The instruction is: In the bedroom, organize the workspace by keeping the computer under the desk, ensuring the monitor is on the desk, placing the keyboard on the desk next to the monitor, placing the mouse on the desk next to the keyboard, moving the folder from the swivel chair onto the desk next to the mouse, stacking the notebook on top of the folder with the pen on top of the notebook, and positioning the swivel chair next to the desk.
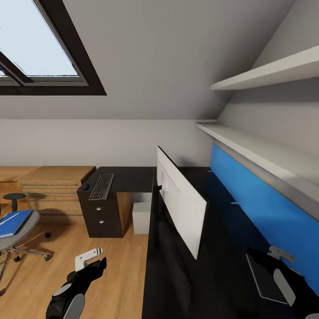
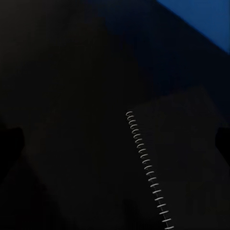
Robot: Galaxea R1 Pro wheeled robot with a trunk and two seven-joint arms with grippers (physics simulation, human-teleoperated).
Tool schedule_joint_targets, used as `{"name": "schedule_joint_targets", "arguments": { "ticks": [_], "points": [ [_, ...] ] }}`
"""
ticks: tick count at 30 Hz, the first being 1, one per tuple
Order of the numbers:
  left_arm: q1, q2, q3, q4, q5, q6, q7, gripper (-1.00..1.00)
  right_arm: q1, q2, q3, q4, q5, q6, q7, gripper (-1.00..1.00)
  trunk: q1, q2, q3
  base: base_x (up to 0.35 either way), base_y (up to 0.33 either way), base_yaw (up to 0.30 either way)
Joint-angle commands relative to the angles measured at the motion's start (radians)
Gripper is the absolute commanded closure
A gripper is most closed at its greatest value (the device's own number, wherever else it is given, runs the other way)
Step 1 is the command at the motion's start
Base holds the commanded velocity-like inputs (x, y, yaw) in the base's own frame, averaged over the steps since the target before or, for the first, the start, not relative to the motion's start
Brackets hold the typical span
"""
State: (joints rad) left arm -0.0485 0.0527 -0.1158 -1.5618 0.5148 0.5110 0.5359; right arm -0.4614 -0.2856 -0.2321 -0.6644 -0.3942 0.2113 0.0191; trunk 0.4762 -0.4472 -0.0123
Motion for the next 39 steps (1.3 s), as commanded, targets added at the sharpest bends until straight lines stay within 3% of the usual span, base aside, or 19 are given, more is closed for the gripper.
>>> {"name": "schedule_joint_targets", "arguments": {
  "ticks": [1,18,23,28,39],
  "points": [
    [-0.001,0.001,-0.002,-0.001,0.009,0.001,0.010,-1.00,0.000,0.000,-0.003,-0.003,-0.006,0.006,0.002,-1.00,0.004,-0.009,-0.005,0.000,0.000,0.000],
    [-0.001,0.001,-0.001,0.004,0.008,0.000,0.010,-1.00,0.000,0.002,-0.003,-0.005,-0.005,0.017,-0.016,-1.00,0.070,-0.128,-0.058,0.000,0.000,0.000],
    [-0.001,0.001,-0.001,0.005,0.009,0.000,0.010,-1.00,-0.003,-0.003,-0.003,-0.004,-0.002,0.016,-0.121,-1.00,0.089,-0.163,-0.074,0.000,0.000,0.000],
    [-0.001,0.002,-0.001,0.004,0.008,0.000,0.010,-1.00,-0.013,-0.025,-0.003,0.001,0.000,0.014,-0.229,-1.00,0.108,-0.198,-0.089,0.000,0.000,0.000],
    [-0.001,0.002,-0.001,0.005,0.009,0.000,0.010,-1.00,-0.028,-0.034,-0.003,0.013,0.003,0.017,-0.257,-1.00,0.150,-0.275,-0.124,0.000,0.000,0.000]
  ]
}}
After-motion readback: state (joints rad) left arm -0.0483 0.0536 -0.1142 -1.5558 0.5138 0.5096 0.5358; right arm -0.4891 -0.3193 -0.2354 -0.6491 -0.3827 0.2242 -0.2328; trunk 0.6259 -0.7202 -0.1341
